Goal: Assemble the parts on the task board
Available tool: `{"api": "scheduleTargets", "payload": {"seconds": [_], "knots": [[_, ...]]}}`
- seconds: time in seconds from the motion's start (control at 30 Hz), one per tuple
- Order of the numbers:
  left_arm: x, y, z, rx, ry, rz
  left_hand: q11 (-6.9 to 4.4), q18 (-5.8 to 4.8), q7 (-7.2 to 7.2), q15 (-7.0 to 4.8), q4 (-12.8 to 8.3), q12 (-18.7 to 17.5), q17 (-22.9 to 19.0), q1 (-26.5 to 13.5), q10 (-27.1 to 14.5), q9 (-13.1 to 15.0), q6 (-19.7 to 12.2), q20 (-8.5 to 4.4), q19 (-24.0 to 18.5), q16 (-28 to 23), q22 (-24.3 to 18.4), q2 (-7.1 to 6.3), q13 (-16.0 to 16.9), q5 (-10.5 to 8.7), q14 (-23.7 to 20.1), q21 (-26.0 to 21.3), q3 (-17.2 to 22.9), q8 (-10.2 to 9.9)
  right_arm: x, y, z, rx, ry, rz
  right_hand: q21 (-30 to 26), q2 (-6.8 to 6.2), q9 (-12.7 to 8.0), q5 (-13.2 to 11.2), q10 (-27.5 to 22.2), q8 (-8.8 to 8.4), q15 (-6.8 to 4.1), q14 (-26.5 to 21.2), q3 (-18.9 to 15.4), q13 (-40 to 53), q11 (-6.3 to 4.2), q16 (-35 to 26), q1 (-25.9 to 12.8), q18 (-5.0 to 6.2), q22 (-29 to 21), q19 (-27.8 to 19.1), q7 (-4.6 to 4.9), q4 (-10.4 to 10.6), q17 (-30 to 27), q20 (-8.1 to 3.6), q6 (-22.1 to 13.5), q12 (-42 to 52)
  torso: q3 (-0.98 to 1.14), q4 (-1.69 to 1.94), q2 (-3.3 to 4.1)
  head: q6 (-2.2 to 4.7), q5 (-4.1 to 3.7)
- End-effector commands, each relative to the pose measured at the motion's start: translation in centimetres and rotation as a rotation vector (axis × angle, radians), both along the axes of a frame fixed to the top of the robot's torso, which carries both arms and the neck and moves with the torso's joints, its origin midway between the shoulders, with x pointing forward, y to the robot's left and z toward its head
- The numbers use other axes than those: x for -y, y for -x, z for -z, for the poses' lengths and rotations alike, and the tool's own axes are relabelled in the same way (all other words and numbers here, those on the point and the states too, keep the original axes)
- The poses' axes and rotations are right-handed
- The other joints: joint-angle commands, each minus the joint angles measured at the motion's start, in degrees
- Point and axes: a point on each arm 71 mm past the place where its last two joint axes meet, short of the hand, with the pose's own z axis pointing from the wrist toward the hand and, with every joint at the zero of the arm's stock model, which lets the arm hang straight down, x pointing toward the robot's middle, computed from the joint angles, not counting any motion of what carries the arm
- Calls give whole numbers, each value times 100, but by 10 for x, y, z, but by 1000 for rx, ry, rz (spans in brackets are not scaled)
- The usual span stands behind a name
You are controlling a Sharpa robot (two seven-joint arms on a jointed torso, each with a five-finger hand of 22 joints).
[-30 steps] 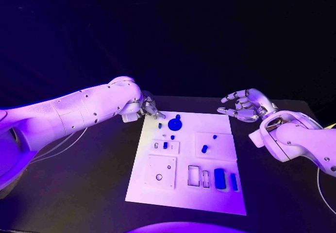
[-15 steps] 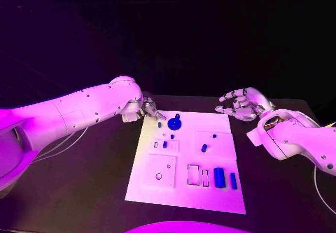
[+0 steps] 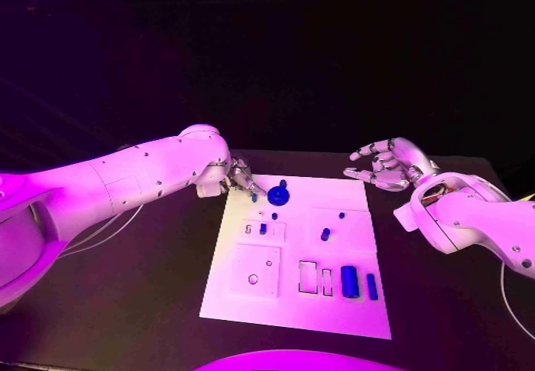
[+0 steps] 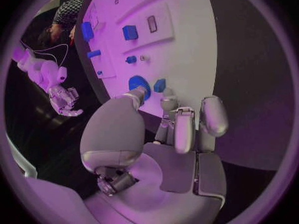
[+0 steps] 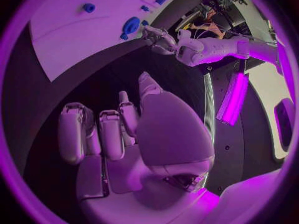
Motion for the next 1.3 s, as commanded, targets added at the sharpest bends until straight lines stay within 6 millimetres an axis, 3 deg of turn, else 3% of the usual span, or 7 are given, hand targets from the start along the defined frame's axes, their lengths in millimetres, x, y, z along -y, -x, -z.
{"api": "scheduleTargets", "payload": {"seconds": [0.03,0.23,0.67,0.83,1.1,1.3], "knots": [[3,1,2,-22,17,24,6,-10,30,45,-6,-11,638,37,-52,-8,-13,31,-13,10,-1,54,-9,10,340,-35,-34,-34,-1,0,0,3,2,-10,-11,9,-11,20,-29,19,-55,349,-20,39,-13,-36,-44,107,945,-29,4,-2,538,-20,-42,-35,0,5,-3,-14,-7],[2,2,3,-31,20,24,3,-11,25,44,-13,15,644,161,-48,-20,19,34,-8,17,13,151,-3,16,340,-30,-13,-43,-1,0,0,3,2,-10,-11,9,-11,20,-29,19,-55,349,-20,39,-13,-36,-44,107,945,-29,4,-2,538,-20,-42,-35,0,7,-5,-12,-6],[0,2,3,-49,91,-6,-56,-12,-40,-5,-74,34,654,840,-78,-90,140,15,-3,36,41,565,-74,25,343,-20,528,-84,1,0,0,1,4,-7,-11,9,-11,20,-29,19,-55,349,-20,39,-13,-36,-44,107,945,-29,4,-2,538,-20,-42,-35,3,0,-8,-31,10],[0,3,3,-66,136,-18,-91,-16,-70,-38,-273,-33,681,1249,-108,-17,91,-22,-1,58,63,552,-206,3,354,-16,1290,17,2,0,0,-1,5,-5,-11,9,-11,20,-29,19,-55,349,-20,39,-13,-36,-44,107,945,-29,4,-2,538,-20,-42,-35,6,-3,-7,-43,4],[0,4,5,-99,154,-12,-75,-16,-50,-23,-487,-142,698,1235,-146,30,32,-19,-13,72,70,450,-374,-22,356,-19,1874,59,2,0,0,-2,5,-6,-11,9,-11,20,-29,19,-55,349,-20,39,-13,-36,-44,107,945,-29,4,-2,538,-20,-42,-35,8,0,-8,-52,6],[-3,5,5,-99,150,-16,-38,-15,17,10,-795,-211,712,1137,-156,30,28,-3,-18,85,88,374,-473,-20,357,-9,2470,15,2,0,0,-2,5,-6,-11,9,-11,20,-29,19,-55,349,-20,39,-13,-36,-44,107,945,-29,4,-2,538,-20,-42,-35,6,-2,-6,-46,5]]}}
